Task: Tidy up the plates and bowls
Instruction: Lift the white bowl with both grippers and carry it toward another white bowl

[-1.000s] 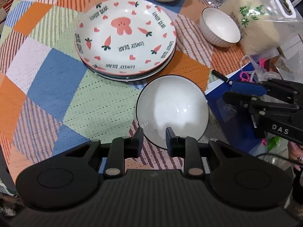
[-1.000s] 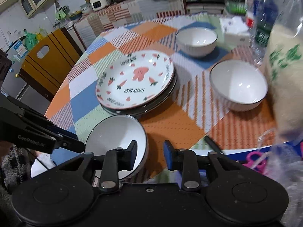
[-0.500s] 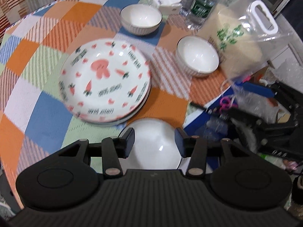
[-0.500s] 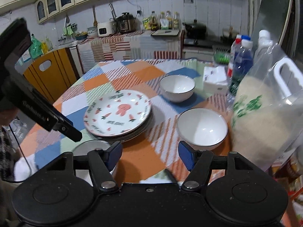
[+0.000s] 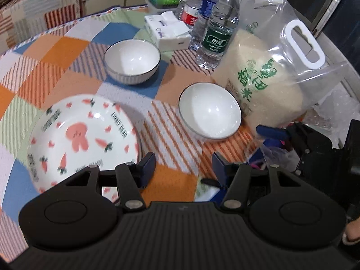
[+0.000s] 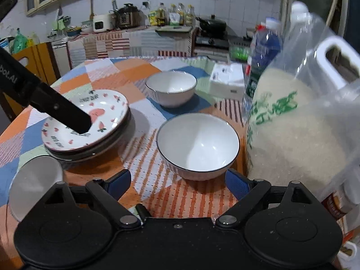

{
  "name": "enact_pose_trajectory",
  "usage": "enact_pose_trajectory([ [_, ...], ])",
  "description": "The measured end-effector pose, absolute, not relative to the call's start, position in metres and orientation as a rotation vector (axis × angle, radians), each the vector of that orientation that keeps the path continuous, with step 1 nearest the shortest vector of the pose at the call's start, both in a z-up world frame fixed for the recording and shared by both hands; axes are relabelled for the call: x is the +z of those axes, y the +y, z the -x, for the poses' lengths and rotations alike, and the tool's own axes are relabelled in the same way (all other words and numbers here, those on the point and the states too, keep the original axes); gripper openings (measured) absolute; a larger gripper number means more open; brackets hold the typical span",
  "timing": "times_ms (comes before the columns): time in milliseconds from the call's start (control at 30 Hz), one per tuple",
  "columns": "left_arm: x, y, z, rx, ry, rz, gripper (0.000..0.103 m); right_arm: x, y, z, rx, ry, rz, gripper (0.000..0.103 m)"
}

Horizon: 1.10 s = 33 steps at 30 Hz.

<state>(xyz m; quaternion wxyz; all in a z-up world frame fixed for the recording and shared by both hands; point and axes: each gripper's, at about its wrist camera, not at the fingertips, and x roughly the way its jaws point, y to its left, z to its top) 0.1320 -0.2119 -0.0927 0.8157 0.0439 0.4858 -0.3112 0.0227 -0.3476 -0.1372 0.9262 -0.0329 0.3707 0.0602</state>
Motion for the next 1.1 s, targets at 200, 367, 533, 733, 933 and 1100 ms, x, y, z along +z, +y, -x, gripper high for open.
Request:
enact_pose_trajectory([
  [200,-0.12,-0.239,-0.149,-0.64,0.917,-0.175,0.062,-0.159,-0.358,-0.042,0.099,0.796,-0.03,0.093],
  [367,-0.139,-0.251,-0.168,-0.65,0.908,-0.181,0.063,-0.177,-0.362,-0.06,0.046,0.824,-0.088,0.093],
  [533,-0.147,-0.264,-0.189,-0.623,0.947,-0.171,0.05,-0.184,-0.36,-0.07,0.014,0.803,-0.092,0.093],
  [733,-0.159,-0.279,-0.202,-0.647,0.96,-0.171,0.035,-0.192,-0.351,-0.078,-0.026,0.821,-0.044,0.093],
  [933,-0.176,-0.289,-0.209,-0.662,0.983,-0.174,0.029,-0.192,-0.354,-0.086,-0.051,0.835,-0.096,0.093],
  [1100,-0.179,-0.287,-0.211,-0.674,1.022,-0.154,0.01,-0.194,-0.352,-0.092,-0.06,0.843,-0.096,0.093],
])
